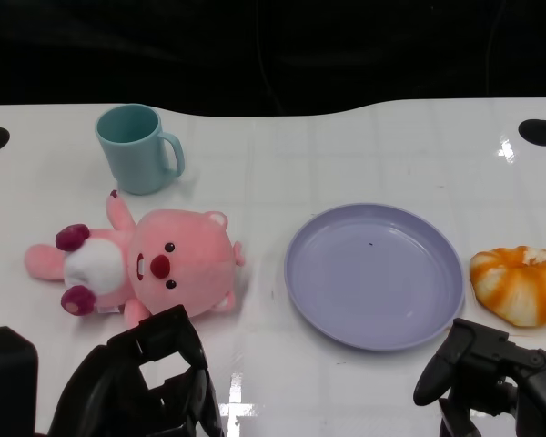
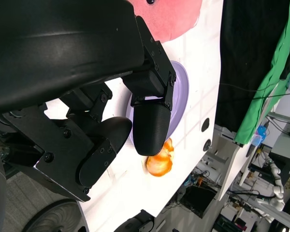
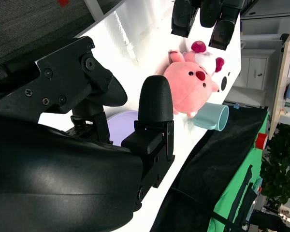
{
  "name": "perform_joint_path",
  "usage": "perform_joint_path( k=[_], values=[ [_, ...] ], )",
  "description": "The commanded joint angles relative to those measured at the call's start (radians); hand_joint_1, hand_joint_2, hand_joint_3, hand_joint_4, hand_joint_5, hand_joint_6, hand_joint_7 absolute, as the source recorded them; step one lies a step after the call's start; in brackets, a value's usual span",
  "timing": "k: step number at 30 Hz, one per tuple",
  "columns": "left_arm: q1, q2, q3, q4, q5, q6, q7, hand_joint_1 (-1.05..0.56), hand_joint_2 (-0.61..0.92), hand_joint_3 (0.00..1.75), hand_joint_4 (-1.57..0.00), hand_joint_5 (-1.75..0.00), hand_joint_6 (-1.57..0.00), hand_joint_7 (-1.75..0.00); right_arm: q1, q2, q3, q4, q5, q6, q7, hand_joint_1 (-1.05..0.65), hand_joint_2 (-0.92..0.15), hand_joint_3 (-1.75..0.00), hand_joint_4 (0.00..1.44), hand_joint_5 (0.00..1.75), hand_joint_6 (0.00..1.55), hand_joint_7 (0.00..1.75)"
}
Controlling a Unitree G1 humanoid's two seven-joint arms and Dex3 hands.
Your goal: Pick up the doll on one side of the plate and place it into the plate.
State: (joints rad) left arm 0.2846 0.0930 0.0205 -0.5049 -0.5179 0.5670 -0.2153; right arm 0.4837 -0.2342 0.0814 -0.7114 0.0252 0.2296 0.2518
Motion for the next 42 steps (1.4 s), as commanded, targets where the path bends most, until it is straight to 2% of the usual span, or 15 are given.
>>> perform_joint_path(
  k=[1,35,38,39,42],
  values=[
    [-0.003,0.012,0.003,-0.002,0.007,-0.001,0.004,-0.09,0.41,1.48,-0.92,-1.75,-0.74,-1.75,0.001,-0.003,-0.006,-0.002,0.01,-0.004,0.001,-0.01,-0.63,-1.12,0.62,1.74,0.55,1.5],
    [-0.005,0.01,0.011,-0.002,0.003,0.001,0.008,-0.1,0.41,1.47,-0.9,-1.75,-0.73,-1.74,0.003,-0.006,-0.005,-0.008,0.002,0.0,-0.002,-0.02,-0.63,-1.12,0.62,1.74,0.55,1.49],
    [-0.006,-0.001,0.017,-0.004,-0.003,-0.003,0.015,-0.1,0.41,1.45,-0.87,-1.75,-0.75,-1.64,0.002,-0.005,-0.004,-0.007,0.001,-0.001,-0.002,-0.02,-0.63,-1.12,0.62,1.74,0.55,1.49],
    [-0.007,-0.007,0.021,-0.005,-0.005,-0.005,0.018,-0.1,0.42,1.4,-0.86,-1.69,-0.77,-1.5,0.001,-0.004,-0.003,-0.007,0.0,0.0,-0.002,-0.02,-0.63,-1.12,0.62,1.74,0.55,1.49],
    [-0.015,-0.013,0.035,-0.003,-0.011,-0.009,0.021,-0.13,0.42,1.34,-0.8,-1.54,-0.77,-1.22,-0.002,-0.004,0.002,-0.006,-0.005,0.0,-0.004,-0.02,-0.63,-1.12,0.62,1.74,0.55,1.49]
  ],
)
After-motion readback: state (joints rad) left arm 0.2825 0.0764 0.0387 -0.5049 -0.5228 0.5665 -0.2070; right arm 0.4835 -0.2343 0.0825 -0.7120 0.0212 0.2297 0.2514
